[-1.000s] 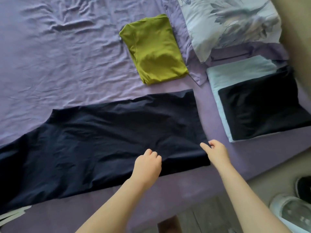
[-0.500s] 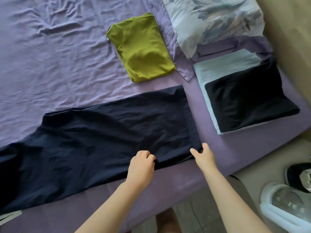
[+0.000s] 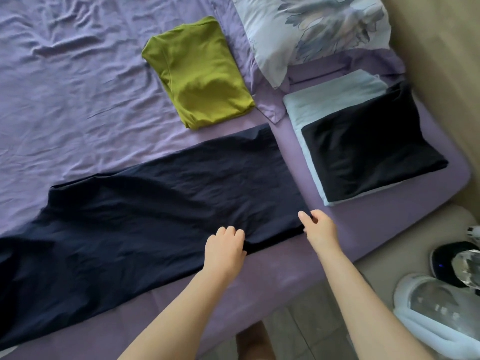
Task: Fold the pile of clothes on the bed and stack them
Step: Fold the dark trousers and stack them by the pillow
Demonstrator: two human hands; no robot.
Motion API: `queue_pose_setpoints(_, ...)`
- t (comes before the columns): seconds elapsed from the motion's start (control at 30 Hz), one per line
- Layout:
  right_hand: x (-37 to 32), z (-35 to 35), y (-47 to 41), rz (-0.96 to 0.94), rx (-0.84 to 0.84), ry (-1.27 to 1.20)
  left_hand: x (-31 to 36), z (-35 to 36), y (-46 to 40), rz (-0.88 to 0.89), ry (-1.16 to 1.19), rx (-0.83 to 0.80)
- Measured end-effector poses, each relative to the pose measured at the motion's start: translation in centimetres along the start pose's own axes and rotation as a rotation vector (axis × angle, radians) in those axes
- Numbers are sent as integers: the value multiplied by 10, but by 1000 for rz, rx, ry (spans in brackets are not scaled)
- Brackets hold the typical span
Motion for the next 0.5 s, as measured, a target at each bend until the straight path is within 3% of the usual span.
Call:
queue_pose_setpoints(0.17,10,11,3,115,6,-444,-3,-3,-4,18,-75,-53)
queue_pose_setpoints(0.23,19,13,5,154,35,-589,-3,-4,-3,72,4,-70)
queue_pose_setpoints(0.3,30,17,9,182,19,-554,-7,-4,1,121,91,-80)
queue_pose_setpoints(0.4,39,12,17,166,70,-144,-11,8,6,158,76,-139)
queue_pose_setpoints(0.5,43,22,22,193,86,-384,-10,22,9,170,69,-180)
Point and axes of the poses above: each hand's wrist, its own y-axis away from the middle knuckle, its own z-axis out of the palm, x = y × z, the point moved 10 cm from there along -y, towards the middle knuckle, and after that the axes turned 9 degrees about -x, right-handed, at the moved point
